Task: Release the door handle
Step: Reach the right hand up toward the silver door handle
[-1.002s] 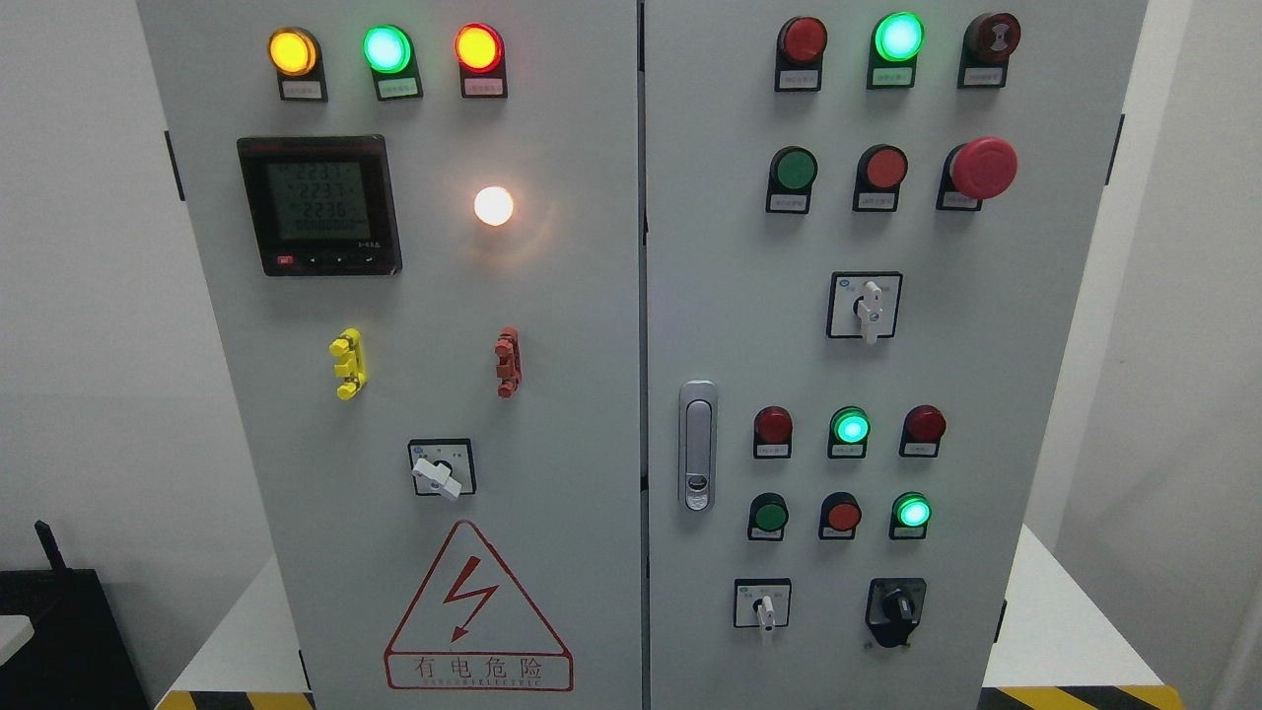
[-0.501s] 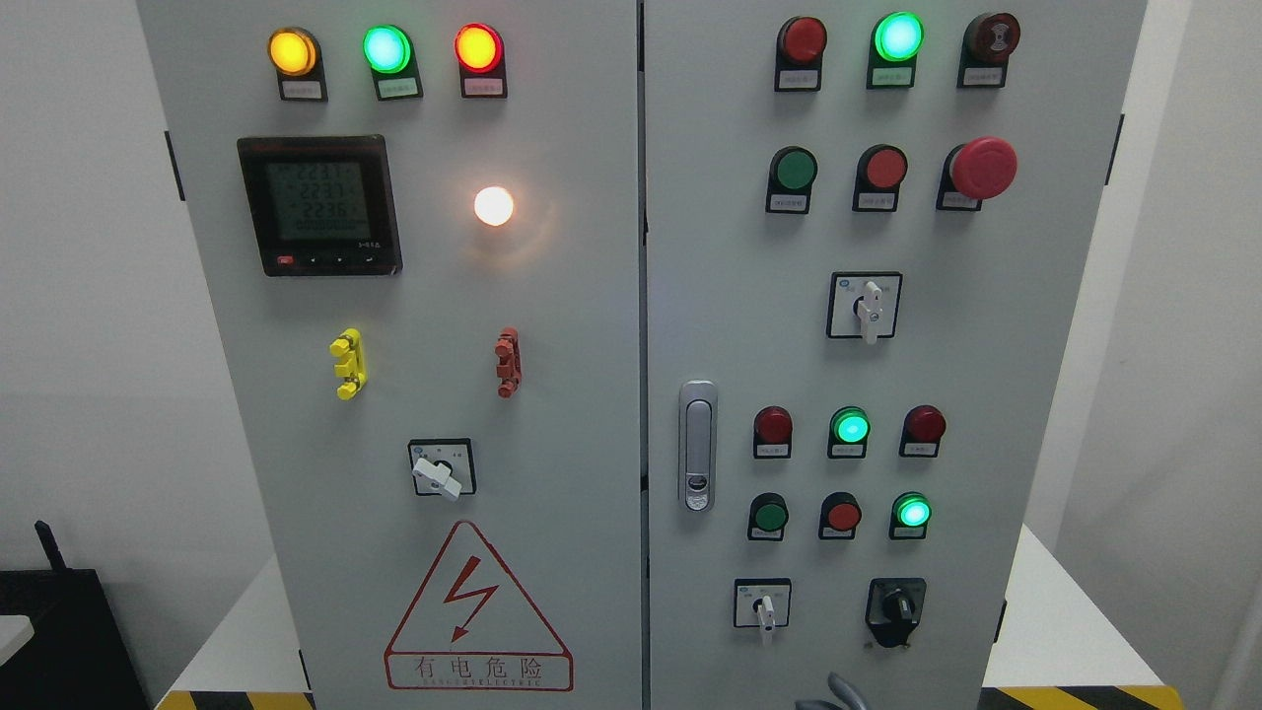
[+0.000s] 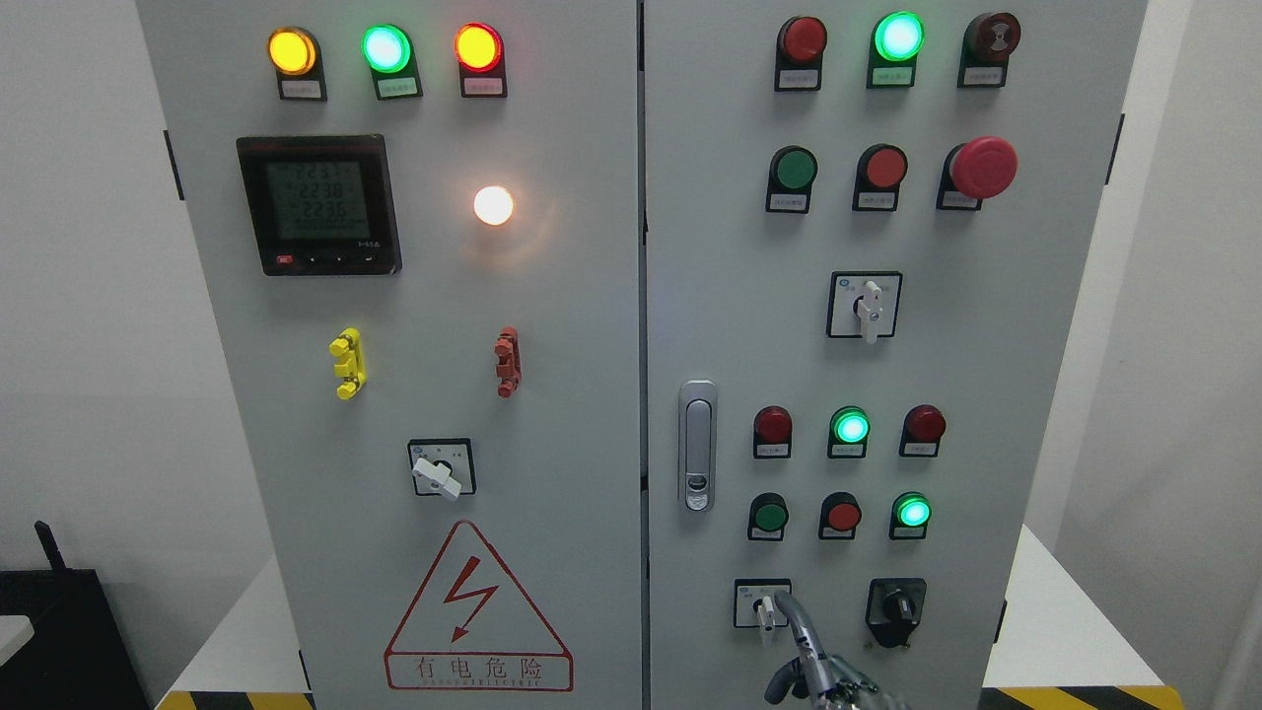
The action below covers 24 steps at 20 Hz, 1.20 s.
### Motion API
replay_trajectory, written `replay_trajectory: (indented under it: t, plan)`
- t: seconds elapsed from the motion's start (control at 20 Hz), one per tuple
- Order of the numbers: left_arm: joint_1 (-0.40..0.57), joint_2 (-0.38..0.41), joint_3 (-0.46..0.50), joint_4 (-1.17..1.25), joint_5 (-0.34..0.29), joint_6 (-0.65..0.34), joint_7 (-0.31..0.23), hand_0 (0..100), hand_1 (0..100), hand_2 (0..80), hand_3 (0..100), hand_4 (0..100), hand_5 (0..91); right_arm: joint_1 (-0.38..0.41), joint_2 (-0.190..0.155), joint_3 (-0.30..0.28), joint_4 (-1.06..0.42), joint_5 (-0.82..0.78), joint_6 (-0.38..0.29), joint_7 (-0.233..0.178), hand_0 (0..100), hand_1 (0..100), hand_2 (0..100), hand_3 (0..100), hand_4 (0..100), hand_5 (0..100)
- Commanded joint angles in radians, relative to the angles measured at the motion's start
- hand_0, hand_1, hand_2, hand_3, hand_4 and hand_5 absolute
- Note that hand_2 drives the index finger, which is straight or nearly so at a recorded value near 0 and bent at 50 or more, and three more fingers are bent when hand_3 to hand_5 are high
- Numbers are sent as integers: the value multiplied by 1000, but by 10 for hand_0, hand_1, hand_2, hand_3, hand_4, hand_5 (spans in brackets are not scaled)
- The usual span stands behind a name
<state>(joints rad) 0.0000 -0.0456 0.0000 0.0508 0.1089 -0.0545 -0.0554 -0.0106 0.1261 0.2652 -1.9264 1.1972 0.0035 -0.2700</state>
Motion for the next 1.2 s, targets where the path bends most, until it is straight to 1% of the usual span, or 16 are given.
replay_trajectory:
  t: [0.0, 0.15, 0.3, 0.45, 0.65, 0.75, 0.9, 1.15]
  plan:
    - [-26, 0, 17, 0, 0, 1, 0, 120, 389, 0, 0, 0, 0, -88, 3, 100, 46, 191, 50, 41, 245, 307, 0, 1000, 1000, 1000]
    - [-26, 0, 17, 0, 0, 1, 0, 120, 389, 0, 0, 0, 0, -107, 3, 108, 64, 200, 53, 55, 257, 299, 0, 1000, 1000, 1000]
    - [-26, 0, 17, 0, 0, 1, 0, 120, 389, 0, 0, 0, 0, -153, 3, 106, 99, 202, 62, 66, 269, 297, 0, 1000, 1000, 1000]
    - [-26, 1, 17, 0, 0, 1, 0, 120, 389, 0, 0, 0, 0, -181, 3, 106, 122, 202, 95, 115, 280, 297, 0, 1000, 1000, 1000]
    - [-26, 0, 17, 0, 0, 1, 0, 120, 389, 0, 0, 0, 0, -196, 3, 105, 147, 202, 112, 118, 287, 294, 0, 1000, 1000, 1000]
    - [-26, 0, 17, 0, 0, 1, 0, 120, 389, 0, 0, 0, 0, -224, 6, 98, 176, 202, 115, 118, 291, 290, 0, 1000, 1000, 1000]
    - [-26, 1, 17, 0, 0, 1, 0, 120, 389, 0, 0, 0, 0, -253, 7, 98, 202, 197, 147, 120, 292, 290, 0, 1000, 1000, 1000]
    - [-26, 1, 17, 0, 0, 1, 0, 120, 389, 0, 0, 0, 0, -262, 9, 92, 216, 196, 154, 121, 296, 288, 0, 1000, 1000, 1000]
